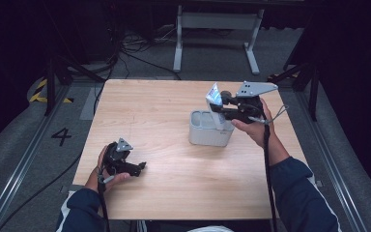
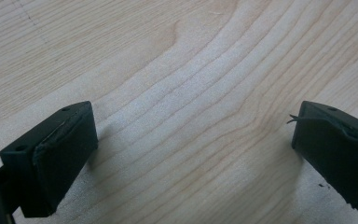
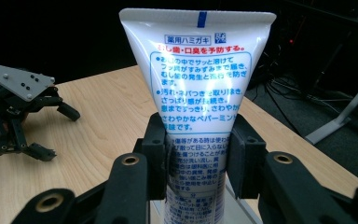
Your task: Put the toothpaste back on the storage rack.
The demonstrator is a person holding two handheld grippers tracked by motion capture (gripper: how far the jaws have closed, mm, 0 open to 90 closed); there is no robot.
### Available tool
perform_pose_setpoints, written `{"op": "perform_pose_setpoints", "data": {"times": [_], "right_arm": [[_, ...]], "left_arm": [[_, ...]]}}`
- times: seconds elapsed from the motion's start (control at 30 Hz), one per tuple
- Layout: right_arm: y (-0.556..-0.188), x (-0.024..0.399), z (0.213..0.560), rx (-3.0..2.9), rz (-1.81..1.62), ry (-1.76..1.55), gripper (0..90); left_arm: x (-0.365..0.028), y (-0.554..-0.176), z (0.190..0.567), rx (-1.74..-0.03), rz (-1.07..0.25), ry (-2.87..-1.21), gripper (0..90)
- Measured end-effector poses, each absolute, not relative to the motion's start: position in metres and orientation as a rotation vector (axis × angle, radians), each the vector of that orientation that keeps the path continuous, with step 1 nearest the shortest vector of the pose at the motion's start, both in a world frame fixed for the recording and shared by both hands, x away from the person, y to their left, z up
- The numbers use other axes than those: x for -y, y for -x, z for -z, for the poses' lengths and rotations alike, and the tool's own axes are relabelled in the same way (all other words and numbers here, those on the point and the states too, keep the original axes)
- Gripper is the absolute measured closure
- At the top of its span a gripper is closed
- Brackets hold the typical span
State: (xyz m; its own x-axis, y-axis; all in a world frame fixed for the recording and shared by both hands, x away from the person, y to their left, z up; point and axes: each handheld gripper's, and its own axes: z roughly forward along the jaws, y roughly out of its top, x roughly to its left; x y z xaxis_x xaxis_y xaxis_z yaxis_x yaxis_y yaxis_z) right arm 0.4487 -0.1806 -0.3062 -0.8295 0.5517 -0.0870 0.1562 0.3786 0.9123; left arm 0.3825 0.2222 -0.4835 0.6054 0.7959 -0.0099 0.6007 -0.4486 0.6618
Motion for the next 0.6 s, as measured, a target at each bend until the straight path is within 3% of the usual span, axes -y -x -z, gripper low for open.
{"op": "perform_pose_setpoints", "data": {"times": [0.6], "right_arm": [[-0.462, 0.172, 0.315, -2.264, -1.437, -0.634, 65.3]], "left_arm": [[-0.222, -0.382, 0.483, -1.097, -0.402, -2.202, 0.6]]}}
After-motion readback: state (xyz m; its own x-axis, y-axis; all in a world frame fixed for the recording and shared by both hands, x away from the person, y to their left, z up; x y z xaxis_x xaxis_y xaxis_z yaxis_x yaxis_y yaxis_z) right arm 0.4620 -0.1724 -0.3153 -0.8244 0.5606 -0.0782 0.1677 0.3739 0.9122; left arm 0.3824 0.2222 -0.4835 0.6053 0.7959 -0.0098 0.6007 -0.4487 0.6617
